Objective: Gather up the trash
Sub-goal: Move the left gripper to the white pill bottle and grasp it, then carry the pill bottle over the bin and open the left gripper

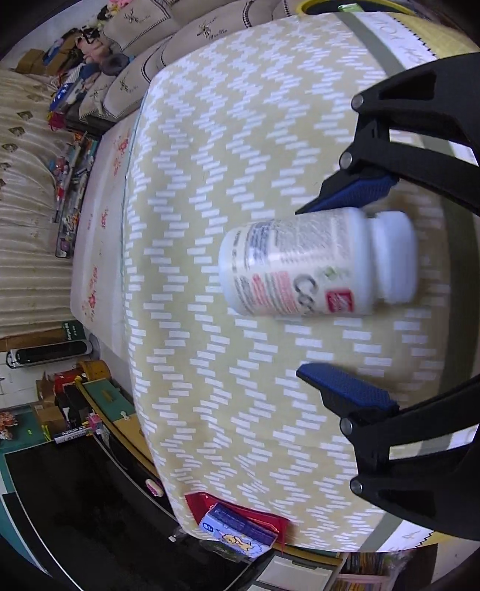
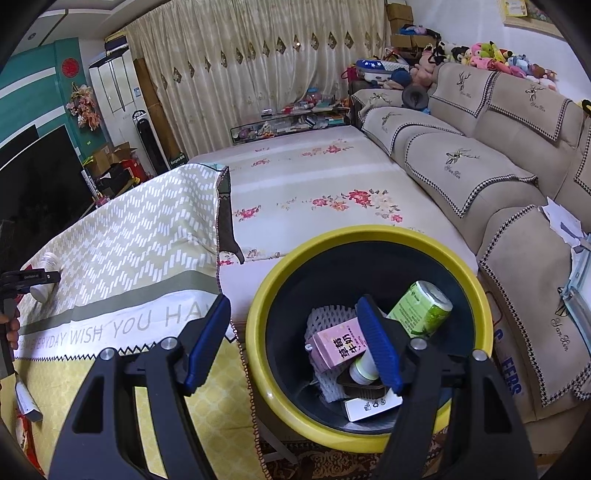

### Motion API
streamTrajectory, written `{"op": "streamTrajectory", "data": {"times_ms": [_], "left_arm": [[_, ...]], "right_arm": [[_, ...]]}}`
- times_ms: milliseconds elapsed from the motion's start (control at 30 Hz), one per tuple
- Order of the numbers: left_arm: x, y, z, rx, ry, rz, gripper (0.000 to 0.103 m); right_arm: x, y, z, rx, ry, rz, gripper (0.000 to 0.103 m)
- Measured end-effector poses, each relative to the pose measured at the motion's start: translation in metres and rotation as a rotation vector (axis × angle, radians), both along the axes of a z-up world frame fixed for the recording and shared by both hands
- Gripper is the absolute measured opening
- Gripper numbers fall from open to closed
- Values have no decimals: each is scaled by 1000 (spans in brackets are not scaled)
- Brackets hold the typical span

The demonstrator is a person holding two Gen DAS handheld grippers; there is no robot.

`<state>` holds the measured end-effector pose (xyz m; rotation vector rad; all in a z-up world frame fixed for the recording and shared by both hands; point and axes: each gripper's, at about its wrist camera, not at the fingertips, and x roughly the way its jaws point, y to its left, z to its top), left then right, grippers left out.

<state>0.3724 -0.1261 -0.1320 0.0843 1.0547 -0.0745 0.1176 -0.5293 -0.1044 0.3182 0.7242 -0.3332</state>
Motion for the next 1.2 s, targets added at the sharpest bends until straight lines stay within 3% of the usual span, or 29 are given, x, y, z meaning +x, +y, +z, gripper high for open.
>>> {"op": "streamTrajectory", "data": {"times_ms": [100, 167, 333, 533, 900, 1200], "left_arm": [[6, -1, 2, -8, -13, 0, 63], [14, -3, 3, -8, -19, -7, 47], [13, -11, 15, -26, -16, -46, 46], [-39, -41, 39, -77, -49, -174, 46], [-149, -191, 82, -168, -62, -610, 47], [-209, -332, 82, -138, -55, -855, 47]], "right_arm": [[1, 1, -1, 2, 5, 5, 67], [2, 1, -2, 3, 5, 8, 67], [1, 0, 0, 5, 1, 9, 67], [-7, -6, 7, -26, 3, -2, 67], [-58, -36, 21, -102, 16, -71, 67], [-105, -69, 14, -76, 12, -174, 67]]}}
